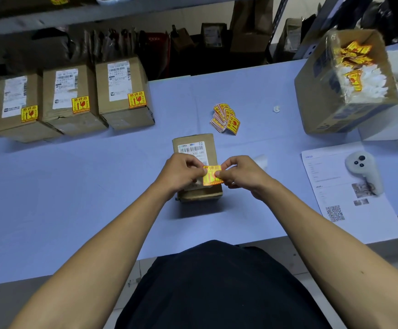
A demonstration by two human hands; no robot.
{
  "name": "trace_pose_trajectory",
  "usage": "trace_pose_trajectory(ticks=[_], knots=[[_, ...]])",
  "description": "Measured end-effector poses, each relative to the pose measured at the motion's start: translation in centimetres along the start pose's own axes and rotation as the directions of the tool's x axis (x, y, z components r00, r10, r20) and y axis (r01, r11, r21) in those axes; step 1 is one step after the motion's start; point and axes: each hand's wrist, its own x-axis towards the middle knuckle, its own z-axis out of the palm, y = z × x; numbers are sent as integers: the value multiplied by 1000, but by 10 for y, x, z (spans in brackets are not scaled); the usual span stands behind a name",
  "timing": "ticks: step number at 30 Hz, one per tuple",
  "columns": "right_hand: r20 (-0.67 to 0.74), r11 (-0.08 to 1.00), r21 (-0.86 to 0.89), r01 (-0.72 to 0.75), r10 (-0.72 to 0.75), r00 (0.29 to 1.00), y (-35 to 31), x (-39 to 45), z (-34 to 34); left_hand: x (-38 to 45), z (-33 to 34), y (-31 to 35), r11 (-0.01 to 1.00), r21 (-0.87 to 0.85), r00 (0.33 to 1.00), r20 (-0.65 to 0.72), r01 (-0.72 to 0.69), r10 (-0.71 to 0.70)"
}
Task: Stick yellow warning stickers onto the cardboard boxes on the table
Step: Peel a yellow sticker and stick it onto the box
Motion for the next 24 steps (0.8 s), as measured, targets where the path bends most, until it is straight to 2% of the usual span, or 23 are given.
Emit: trace_pose_trajectory(ticks=[6, 11, 24], knots=[[-22, 997, -76, -6, 4, 1000, 12, -2, 7, -5, 4, -6, 949, 299, 995, -3, -97, 103], [-58, 980, -199, 18, -30, 998, 16, 0, 9, -5, 8, -9, 926, 353, 990, 1, -133, 142], [-62, 926, -373, 68, -98, 993, 19, -1, 10, -3, 13, -18, 881, 444, 983, -6, -163, 185]])
